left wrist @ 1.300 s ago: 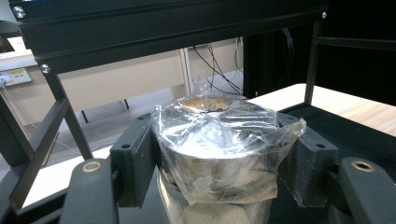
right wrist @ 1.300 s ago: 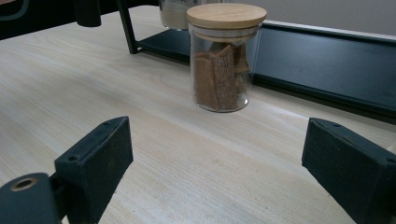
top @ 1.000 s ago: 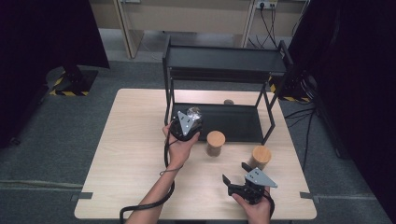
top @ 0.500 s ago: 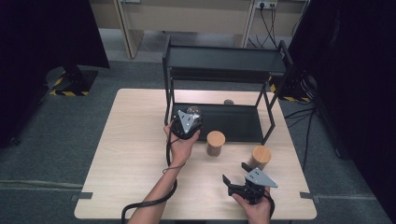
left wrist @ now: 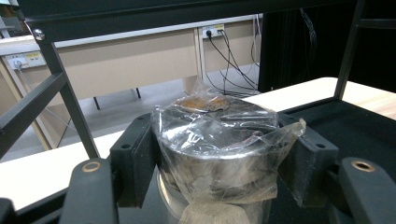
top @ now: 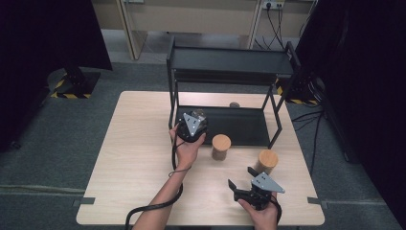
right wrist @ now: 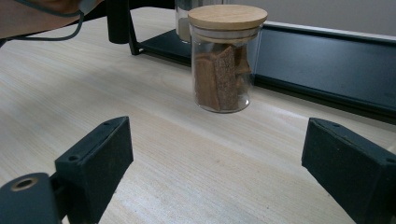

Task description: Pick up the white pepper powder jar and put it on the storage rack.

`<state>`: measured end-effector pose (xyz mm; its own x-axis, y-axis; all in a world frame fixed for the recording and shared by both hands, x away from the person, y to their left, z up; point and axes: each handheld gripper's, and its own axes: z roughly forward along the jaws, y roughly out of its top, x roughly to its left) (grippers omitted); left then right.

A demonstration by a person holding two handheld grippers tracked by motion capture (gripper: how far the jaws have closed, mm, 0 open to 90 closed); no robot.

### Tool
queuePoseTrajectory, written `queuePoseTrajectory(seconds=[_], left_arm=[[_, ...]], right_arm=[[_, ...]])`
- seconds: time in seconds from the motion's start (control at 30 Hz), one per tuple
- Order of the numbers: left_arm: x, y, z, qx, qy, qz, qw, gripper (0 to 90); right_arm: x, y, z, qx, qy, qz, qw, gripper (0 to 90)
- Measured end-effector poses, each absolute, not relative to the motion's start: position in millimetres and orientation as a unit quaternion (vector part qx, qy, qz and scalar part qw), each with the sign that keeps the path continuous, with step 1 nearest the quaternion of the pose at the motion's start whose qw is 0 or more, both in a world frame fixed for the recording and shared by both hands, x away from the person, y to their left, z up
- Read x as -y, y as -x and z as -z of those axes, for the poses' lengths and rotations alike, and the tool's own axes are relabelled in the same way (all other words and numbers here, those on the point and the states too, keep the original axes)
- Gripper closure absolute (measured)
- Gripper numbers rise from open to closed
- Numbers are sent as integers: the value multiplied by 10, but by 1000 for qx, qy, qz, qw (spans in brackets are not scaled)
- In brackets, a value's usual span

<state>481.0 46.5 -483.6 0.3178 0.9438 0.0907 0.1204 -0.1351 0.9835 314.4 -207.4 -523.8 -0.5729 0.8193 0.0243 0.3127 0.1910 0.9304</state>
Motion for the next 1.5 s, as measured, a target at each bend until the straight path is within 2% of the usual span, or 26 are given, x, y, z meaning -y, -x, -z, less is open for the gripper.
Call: queuePoseTrajectory(seconds=[1.5], left_arm=[[-505, -5003, 4938, -444, -627, -409, 493, 348]], right_arm=[[2073, -3142, 5238, -731, -386, -504, 251, 92]])
